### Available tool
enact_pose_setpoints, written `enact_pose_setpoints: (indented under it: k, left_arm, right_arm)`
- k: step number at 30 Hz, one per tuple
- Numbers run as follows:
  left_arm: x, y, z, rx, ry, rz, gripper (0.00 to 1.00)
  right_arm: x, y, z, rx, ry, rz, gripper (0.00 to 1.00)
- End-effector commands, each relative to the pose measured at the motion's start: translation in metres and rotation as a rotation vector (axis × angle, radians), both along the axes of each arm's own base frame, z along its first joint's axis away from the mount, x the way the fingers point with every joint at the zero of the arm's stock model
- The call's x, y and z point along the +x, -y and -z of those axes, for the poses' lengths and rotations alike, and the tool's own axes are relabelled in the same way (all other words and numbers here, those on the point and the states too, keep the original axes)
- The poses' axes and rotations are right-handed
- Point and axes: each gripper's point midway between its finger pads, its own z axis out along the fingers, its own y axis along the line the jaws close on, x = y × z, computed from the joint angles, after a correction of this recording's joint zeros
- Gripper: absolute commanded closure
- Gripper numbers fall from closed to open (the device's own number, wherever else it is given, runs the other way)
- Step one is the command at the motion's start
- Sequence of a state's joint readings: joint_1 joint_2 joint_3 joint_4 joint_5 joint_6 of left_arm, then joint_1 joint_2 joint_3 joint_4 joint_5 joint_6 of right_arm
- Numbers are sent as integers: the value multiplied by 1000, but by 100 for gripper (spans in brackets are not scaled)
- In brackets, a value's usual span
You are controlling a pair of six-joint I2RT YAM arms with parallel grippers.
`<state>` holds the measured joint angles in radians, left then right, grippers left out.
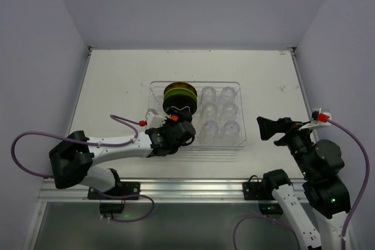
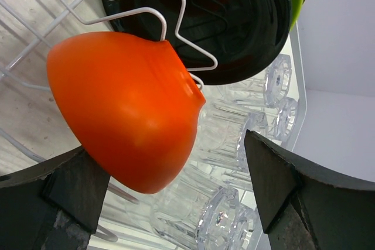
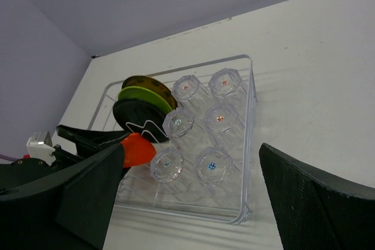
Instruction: Unload the mixed dishes from the dish rack
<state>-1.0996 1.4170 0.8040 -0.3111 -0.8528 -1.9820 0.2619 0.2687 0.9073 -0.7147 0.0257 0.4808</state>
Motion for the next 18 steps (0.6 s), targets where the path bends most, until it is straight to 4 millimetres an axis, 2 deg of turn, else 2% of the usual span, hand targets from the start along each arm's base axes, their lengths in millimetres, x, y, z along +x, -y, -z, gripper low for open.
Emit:
enact_pose_setpoints:
  k: [1, 14, 18]
  left_arm:
    - [15, -6, -20, -185, 87, -164, 7]
    - [21, -10, -29, -225, 153, -189, 8]
    - [23, -4, -36, -252, 179, -177, 8]
  right_arm:
    - [4, -5, 1, -13, 1, -24, 1]
    - [2, -10, 1, -13, 3, -58, 1]
    - [0, -13, -1, -12, 6, -75, 1]
